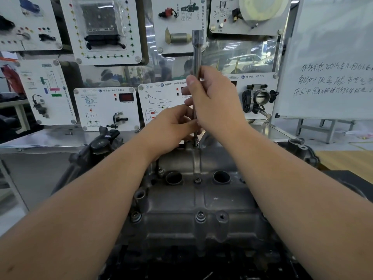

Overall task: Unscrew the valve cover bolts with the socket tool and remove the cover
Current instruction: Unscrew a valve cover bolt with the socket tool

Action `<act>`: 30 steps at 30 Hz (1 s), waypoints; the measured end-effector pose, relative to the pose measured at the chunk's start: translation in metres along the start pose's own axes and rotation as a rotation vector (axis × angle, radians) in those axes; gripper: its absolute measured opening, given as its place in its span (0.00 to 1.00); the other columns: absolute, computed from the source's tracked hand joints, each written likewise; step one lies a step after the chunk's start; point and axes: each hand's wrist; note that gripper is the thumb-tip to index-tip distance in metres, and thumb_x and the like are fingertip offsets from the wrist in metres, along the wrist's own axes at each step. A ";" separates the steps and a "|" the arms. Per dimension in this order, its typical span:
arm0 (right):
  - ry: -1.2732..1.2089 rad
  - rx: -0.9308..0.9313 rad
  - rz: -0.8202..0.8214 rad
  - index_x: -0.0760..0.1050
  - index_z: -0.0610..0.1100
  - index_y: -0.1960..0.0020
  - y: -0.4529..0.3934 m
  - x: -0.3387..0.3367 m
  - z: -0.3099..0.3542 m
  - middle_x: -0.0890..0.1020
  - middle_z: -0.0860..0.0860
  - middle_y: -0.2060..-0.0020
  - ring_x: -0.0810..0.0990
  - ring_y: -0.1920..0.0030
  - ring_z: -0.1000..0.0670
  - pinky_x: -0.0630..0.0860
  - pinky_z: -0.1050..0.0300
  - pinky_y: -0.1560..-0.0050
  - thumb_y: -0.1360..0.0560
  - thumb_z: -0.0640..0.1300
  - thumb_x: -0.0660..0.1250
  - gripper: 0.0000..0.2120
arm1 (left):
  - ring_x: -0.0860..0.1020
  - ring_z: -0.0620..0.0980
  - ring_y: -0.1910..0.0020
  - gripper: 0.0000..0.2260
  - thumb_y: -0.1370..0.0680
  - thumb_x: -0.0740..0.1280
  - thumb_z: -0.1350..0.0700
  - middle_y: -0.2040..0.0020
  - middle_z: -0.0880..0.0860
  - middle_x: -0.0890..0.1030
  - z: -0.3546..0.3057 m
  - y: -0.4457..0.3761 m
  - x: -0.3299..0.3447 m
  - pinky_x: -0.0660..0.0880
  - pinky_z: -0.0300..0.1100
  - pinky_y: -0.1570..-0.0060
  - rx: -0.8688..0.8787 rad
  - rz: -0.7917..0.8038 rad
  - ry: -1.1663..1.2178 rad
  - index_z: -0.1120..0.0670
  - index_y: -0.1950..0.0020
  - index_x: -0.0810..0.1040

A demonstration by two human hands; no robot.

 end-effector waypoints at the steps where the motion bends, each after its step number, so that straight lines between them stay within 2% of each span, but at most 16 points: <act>1: -0.002 0.011 0.008 0.75 0.44 0.45 0.000 0.000 0.000 0.83 0.56 0.58 0.84 0.61 0.57 0.84 0.47 0.56 0.15 0.48 0.59 0.09 | 0.81 0.38 0.64 0.09 0.17 0.66 0.56 0.52 0.54 0.86 0.001 -0.001 -0.001 0.73 0.31 0.66 -0.017 0.001 -0.001 0.60 0.40 0.80; 3: -0.013 0.038 0.020 0.75 0.44 0.45 -0.001 0.002 0.000 0.83 0.57 0.58 0.83 0.62 0.60 0.84 0.48 0.57 0.14 0.48 0.57 0.11 | 0.83 0.40 0.61 0.07 0.16 0.65 0.52 0.54 0.46 0.87 0.003 -0.001 -0.001 0.73 0.38 0.62 -0.048 0.015 -0.008 0.51 0.43 0.81; 5: -0.024 0.060 0.023 0.75 0.44 0.45 -0.002 0.002 0.001 0.83 0.56 0.56 0.84 0.62 0.59 0.84 0.46 0.57 0.14 0.49 0.56 0.12 | 0.83 0.41 0.60 0.06 0.16 0.64 0.52 0.55 0.43 0.87 0.003 -0.002 -0.002 0.73 0.39 0.62 -0.049 0.027 0.000 0.47 0.45 0.81; 7: -0.024 0.055 0.020 0.75 0.44 0.45 -0.001 0.001 0.002 0.83 0.53 0.56 0.84 0.60 0.55 0.84 0.43 0.56 0.15 0.50 0.57 0.12 | 0.84 0.40 0.61 0.06 0.15 0.64 0.54 0.56 0.42 0.87 0.003 -0.001 -0.002 0.73 0.34 0.66 -0.030 0.023 0.011 0.49 0.45 0.81; 9: -0.016 0.033 0.012 0.75 0.45 0.43 0.000 0.001 0.002 0.84 0.51 0.57 0.85 0.57 0.50 0.83 0.42 0.54 0.16 0.52 0.60 0.11 | 0.83 0.39 0.63 0.06 0.15 0.64 0.57 0.58 0.44 0.86 0.002 -0.001 -0.002 0.72 0.29 0.68 -0.010 0.012 0.003 0.55 0.44 0.80; 12: 0.010 0.012 -0.006 0.76 0.44 0.44 0.000 0.000 0.002 0.85 0.52 0.58 0.84 0.56 0.51 0.83 0.43 0.54 0.16 0.51 0.61 0.11 | 0.81 0.38 0.64 0.08 0.16 0.66 0.58 0.52 0.54 0.86 0.002 -0.001 -0.001 0.72 0.27 0.68 0.002 0.000 -0.008 0.61 0.40 0.79; 13: 0.017 0.014 -0.002 0.76 0.44 0.45 0.000 0.001 0.001 0.84 0.53 0.58 0.84 0.57 0.52 0.83 0.43 0.54 0.16 0.50 0.60 0.11 | 0.81 0.38 0.64 0.09 0.16 0.66 0.58 0.52 0.54 0.85 0.002 0.000 -0.001 0.72 0.27 0.68 0.001 -0.002 0.000 0.62 0.40 0.79; 18: -0.019 0.055 0.017 0.74 0.44 0.49 -0.002 0.003 -0.001 0.84 0.54 0.56 0.84 0.61 0.59 0.84 0.43 0.57 0.15 0.49 0.57 0.12 | 0.83 0.38 0.63 0.06 0.16 0.64 0.57 0.59 0.43 0.86 0.002 -0.001 -0.001 0.72 0.29 0.68 -0.024 0.028 0.044 0.50 0.46 0.81; 20: -0.022 0.034 0.009 0.74 0.45 0.44 -0.002 0.003 -0.002 0.84 0.55 0.55 0.84 0.60 0.60 0.84 0.45 0.55 0.15 0.49 0.57 0.11 | 0.82 0.37 0.64 0.06 0.16 0.64 0.58 0.61 0.42 0.86 0.002 -0.001 -0.001 0.72 0.28 0.68 -0.015 0.029 0.046 0.51 0.46 0.81; 22: -0.036 0.013 -0.003 0.73 0.47 0.38 -0.001 0.002 -0.002 0.84 0.54 0.54 0.85 0.56 0.56 0.83 0.46 0.53 0.16 0.51 0.60 0.11 | 0.82 0.37 0.65 0.05 0.16 0.65 0.59 0.61 0.44 0.85 0.001 0.000 -0.002 0.72 0.28 0.68 -0.011 0.023 0.045 0.55 0.44 0.80; 23: -0.043 0.006 -0.015 0.73 0.48 0.38 -0.001 0.002 -0.002 0.85 0.54 0.55 0.85 0.55 0.53 0.83 0.46 0.52 0.17 0.52 0.62 0.11 | 0.81 0.37 0.65 0.06 0.16 0.65 0.59 0.59 0.45 0.85 0.001 0.000 -0.002 0.72 0.29 0.68 -0.009 0.020 0.041 0.58 0.43 0.80; 25: -0.038 -0.008 -0.038 0.75 0.47 0.44 -0.001 0.002 -0.003 0.85 0.53 0.58 0.85 0.57 0.52 0.82 0.45 0.53 0.18 0.52 0.63 0.09 | 0.81 0.36 0.65 0.09 0.17 0.66 0.60 0.55 0.51 0.84 0.000 0.000 -0.001 0.71 0.27 0.69 -0.003 0.010 0.042 0.63 0.40 0.79; 27: -0.025 -0.010 -0.039 0.77 0.45 0.48 -0.002 0.002 -0.004 0.85 0.54 0.59 0.84 0.59 0.55 0.82 0.46 0.53 0.17 0.50 0.62 0.09 | 0.80 0.36 0.65 0.10 0.17 0.67 0.60 0.55 0.52 0.84 0.000 0.000 0.000 0.71 0.26 0.68 -0.005 0.005 0.043 0.63 0.39 0.78; 30: -0.026 0.005 -0.013 0.76 0.48 0.50 -0.002 0.004 -0.003 0.84 0.57 0.58 0.83 0.61 0.61 0.84 0.47 0.54 0.16 0.49 0.59 0.09 | 0.83 0.40 0.60 0.06 0.16 0.65 0.57 0.56 0.46 0.86 0.001 -0.001 0.000 0.74 0.35 0.62 -0.042 0.039 0.065 0.53 0.42 0.81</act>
Point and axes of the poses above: each hand's wrist, its own y-axis away from the middle knuckle, its own x-axis out of the palm, z = x × y
